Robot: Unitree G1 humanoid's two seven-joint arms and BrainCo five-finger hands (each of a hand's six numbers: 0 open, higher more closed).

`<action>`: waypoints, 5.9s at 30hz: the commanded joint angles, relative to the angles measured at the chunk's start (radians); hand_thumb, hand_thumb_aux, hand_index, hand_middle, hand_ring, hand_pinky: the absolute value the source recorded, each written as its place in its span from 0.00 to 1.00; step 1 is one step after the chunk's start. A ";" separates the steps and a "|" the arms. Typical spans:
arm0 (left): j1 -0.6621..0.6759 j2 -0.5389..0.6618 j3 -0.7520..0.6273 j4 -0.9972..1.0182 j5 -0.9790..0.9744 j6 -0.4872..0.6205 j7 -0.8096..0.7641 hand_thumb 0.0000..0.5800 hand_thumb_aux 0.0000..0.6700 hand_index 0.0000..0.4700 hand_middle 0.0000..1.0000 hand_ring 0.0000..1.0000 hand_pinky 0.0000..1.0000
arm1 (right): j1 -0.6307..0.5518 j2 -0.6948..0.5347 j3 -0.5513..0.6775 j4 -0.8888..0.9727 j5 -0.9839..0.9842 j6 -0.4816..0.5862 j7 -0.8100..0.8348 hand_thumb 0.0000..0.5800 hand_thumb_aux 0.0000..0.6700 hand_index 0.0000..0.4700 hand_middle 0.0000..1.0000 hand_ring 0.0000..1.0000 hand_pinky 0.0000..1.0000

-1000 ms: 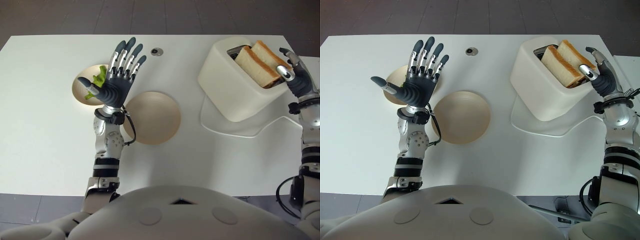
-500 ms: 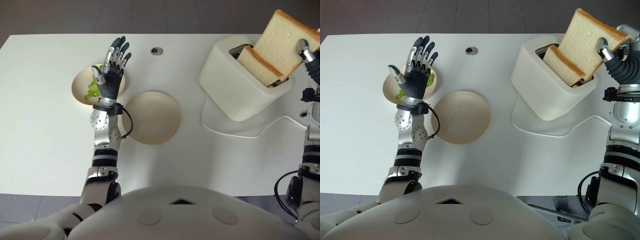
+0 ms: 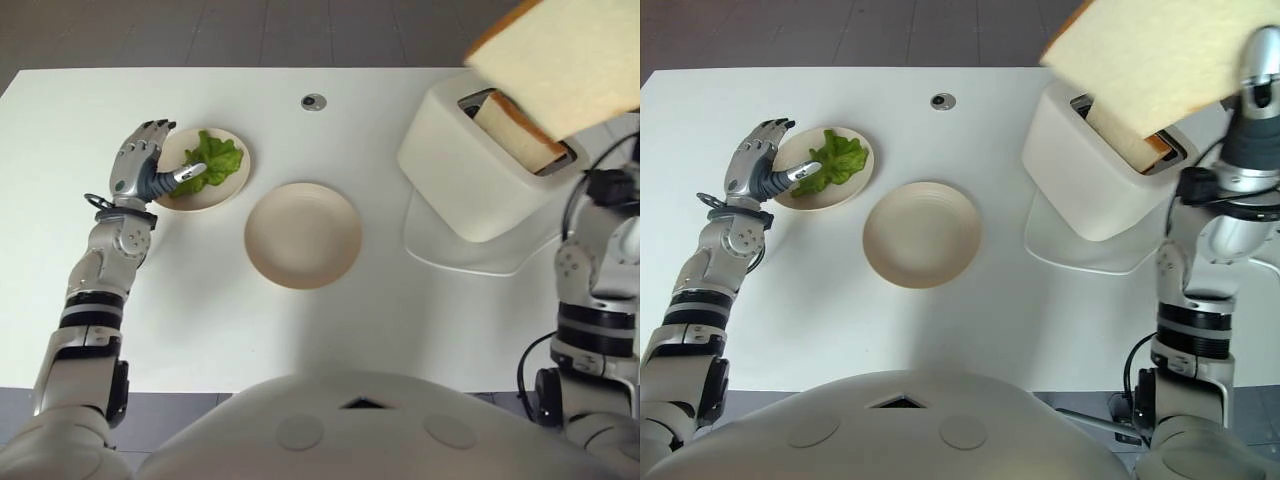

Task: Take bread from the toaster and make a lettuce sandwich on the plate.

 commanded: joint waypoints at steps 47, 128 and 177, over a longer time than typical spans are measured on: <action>0.104 -0.109 -0.221 -0.180 -0.585 -0.515 -0.399 1.00 1.00 1.00 0.00 0.00 0.00 | 0.026 0.203 0.201 0.365 -0.586 -0.164 0.030 0.00 0.00 0.00 0.00 0.00 0.00; 0.161 -0.102 -0.130 -0.240 -0.780 -0.607 -0.538 0.00 0.00 0.00 0.00 0.00 0.00 | 0.065 -0.090 -0.145 0.002 -0.266 0.143 0.054 1.00 1.00 1.00 1.00 1.00 1.00; 0.150 -0.135 -0.249 0.010 -0.442 -0.699 -0.804 0.00 0.00 0.00 0.00 0.00 0.00 | -0.092 0.290 0.228 0.634 -0.584 0.118 -0.055 0.00 0.00 0.00 0.16 0.16 0.16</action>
